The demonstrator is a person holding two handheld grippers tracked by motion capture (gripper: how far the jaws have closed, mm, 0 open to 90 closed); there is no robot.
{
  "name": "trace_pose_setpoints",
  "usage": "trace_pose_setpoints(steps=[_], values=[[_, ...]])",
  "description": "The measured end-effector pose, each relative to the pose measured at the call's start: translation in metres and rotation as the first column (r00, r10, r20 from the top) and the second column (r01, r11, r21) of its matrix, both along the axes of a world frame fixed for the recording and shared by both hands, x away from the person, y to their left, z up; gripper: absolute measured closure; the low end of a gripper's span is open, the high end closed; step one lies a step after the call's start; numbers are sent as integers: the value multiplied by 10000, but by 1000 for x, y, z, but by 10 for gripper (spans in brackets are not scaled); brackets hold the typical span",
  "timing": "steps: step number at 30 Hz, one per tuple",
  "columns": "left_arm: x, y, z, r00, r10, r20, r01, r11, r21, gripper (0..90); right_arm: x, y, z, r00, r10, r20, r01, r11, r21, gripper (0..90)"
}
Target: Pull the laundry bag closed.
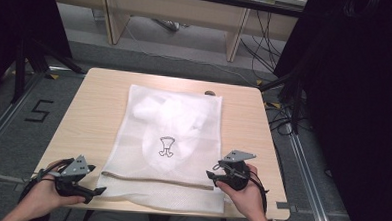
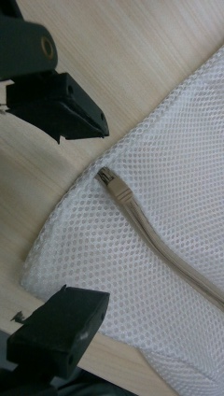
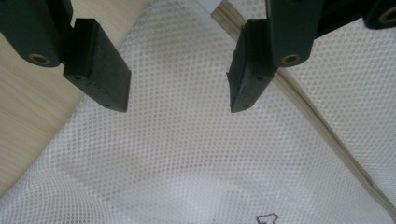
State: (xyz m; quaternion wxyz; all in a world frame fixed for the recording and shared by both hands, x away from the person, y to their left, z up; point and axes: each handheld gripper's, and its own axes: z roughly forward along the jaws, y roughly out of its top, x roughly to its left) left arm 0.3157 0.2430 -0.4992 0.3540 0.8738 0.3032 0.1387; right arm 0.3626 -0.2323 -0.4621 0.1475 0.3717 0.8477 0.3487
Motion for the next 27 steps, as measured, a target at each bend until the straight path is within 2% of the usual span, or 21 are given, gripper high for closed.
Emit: trace_pose_setpoints(steps=[3,4,5,7,9,11,12,14,15,20,21,23,25,27], values=[[-1,0,0,9999,-10,-131,9,9999,-108,168,-1,2,3,9996,272,-26,-272,9996,-65,424],[-2,-1,-1,9996,153,-238,-160,9995,-269,167,-1,6,3,9992,386,138,-386,9992,43,445],[-2,-1,-1,9995,161,-261,-168,9995,-255,167,0,8,3,9978,610,275,-610,9981,5,456],[-1,1,0,9996,174,-206,-176,9998,-115,167,-1,14,2,9970,713,308,-715,9974,84,475],[-1,2,0,9999,127,-96,-128,9998,-178,167,-1,20,4,9941,1060,243,-1062,9943,94,492],[-1,2,0,9999,99,-74,-100,9999,-138,167,-1,25,5,9918,1206,419,-1210,9926,74,500],[-1,3,0,9999,79,-65,-79,9999,-65,167,-2,29,4,9925,1138,451,-1150,9930,265,507],[-1,3,0,9999,58,-119,-61,9998,-207,167,-2,34,5,9906,1306,415,-1316,9910,229,512],[-1,3,0,10000,54,-74,-55,9999,-84,167,-2,37,5,9900,1315,517,-1334,9905,339,518],[-1,3,0,9999,37,-140,-41,9997,-251,166,0,51,8,9832,1798,325,-1804,9834,196,529],[-3,3,-1,9993,202,-324,-216,9989,-415,166,0,55,7,9825,1830,361,-1839,9827,223,530],[-2,4,0,9994,225,-246,-232,9993,-291,166,0,63,6,9812,1874,463,-1891,9813,350,533],[-3,4,-1,9994,249,-237,-257,9991,-339,166,0,66,7,9809,1901,414,-1915,9810,316,534],[-2,5,0,9998,66,-162,-71,9995,-310,165,2,75,9,9736,2264,279,-2270,9737,190,537]])
